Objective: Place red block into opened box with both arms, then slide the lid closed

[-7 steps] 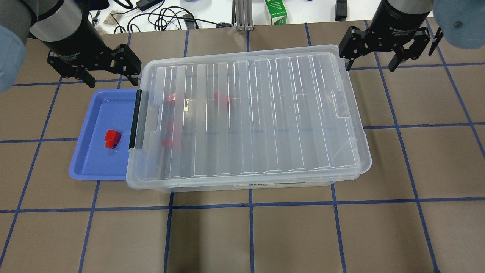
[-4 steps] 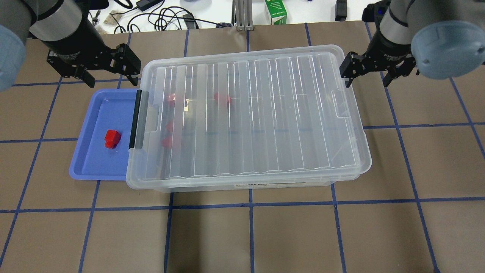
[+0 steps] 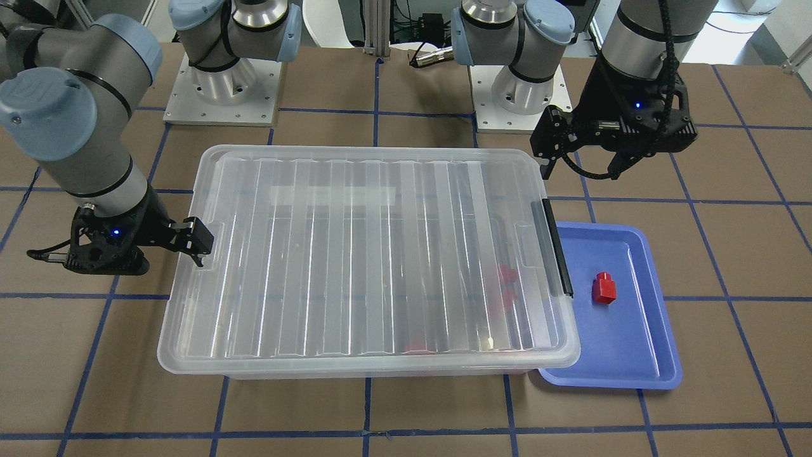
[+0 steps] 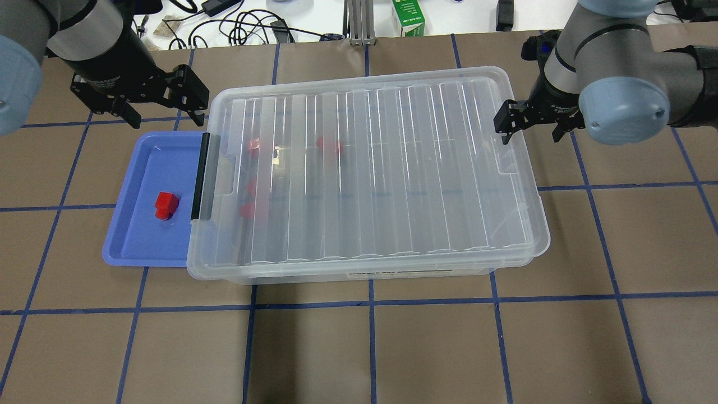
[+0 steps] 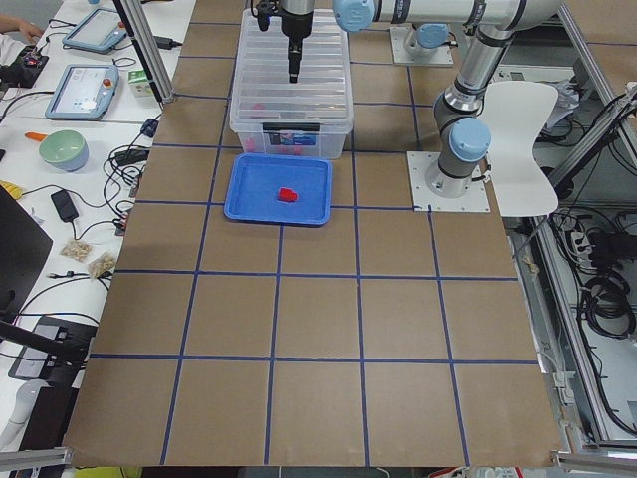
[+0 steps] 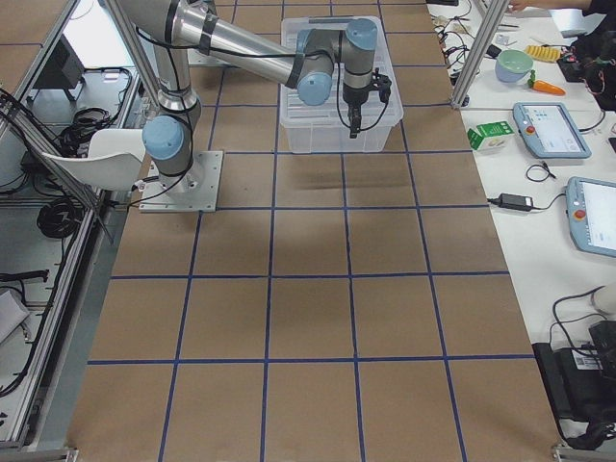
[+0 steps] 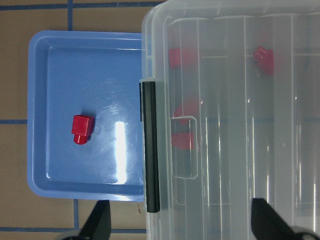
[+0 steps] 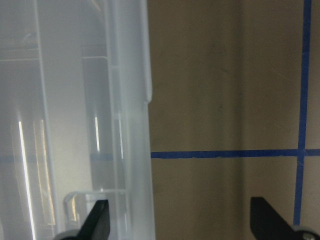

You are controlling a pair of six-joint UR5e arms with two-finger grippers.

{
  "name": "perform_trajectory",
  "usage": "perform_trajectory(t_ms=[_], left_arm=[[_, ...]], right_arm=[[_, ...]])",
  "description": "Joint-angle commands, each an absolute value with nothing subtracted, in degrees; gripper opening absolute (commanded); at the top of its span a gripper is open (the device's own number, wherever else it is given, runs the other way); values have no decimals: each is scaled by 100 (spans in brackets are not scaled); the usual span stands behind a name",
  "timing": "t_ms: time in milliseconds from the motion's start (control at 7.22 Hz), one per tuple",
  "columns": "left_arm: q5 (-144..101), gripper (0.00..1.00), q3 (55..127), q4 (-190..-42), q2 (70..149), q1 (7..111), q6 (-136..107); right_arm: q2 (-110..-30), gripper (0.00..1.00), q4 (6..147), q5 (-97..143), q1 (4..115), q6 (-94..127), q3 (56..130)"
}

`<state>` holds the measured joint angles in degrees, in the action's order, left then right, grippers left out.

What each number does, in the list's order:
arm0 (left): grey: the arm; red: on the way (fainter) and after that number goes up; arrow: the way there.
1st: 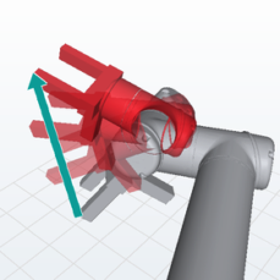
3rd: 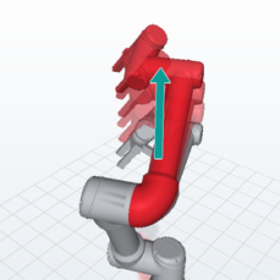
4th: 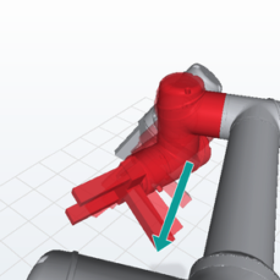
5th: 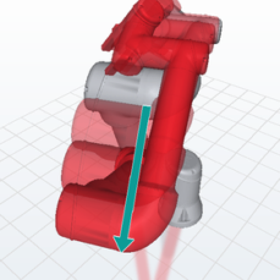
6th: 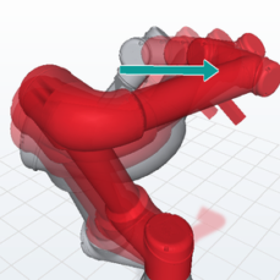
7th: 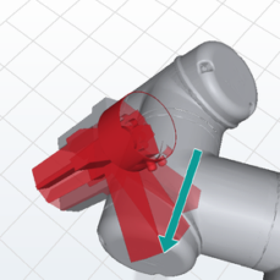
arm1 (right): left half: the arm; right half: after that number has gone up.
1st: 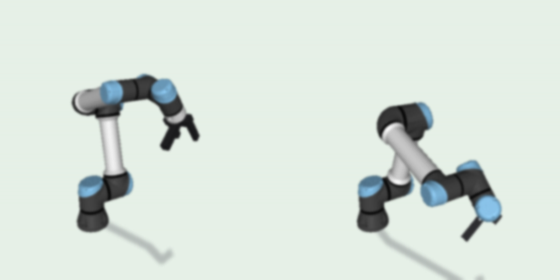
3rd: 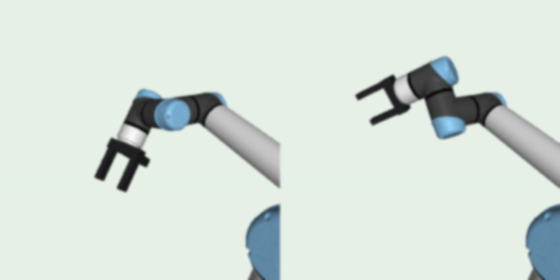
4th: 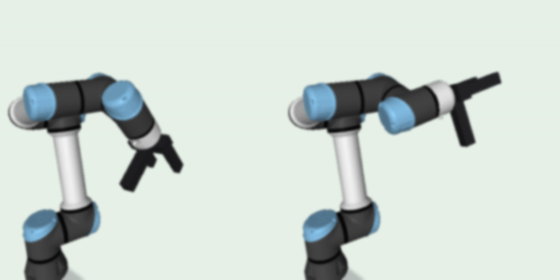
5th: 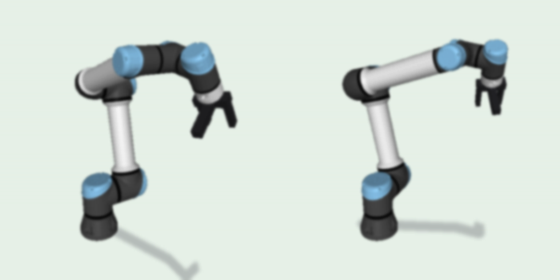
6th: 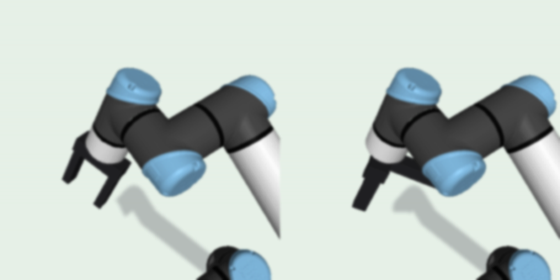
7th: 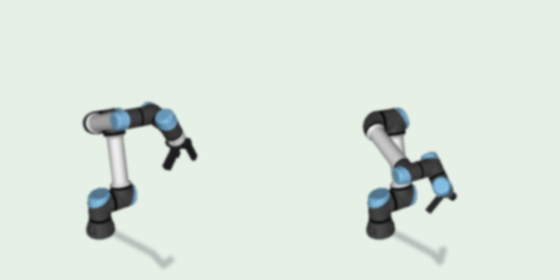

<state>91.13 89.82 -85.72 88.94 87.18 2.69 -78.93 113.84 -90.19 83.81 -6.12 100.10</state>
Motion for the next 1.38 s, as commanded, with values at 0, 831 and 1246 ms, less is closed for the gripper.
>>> perform_trajectory(t_ms=[0, 831, 1246], left_arm=[[9097, 100, 8982, -8569, 8894, 8701, 272], [9123, 100, 8912, -8622, 8886, 8518, 351], [9027, 100, 8991, -8631, 9061, 7143, 1156]], right_arm=[[-7884, 100, 11400, -9053, 8158, -808, 9993], [-7893, 100, 11373, -9000, 7023, -1529, 9976], [-7893, 100, 11373, -9052, 6961, -1547, 9967]])
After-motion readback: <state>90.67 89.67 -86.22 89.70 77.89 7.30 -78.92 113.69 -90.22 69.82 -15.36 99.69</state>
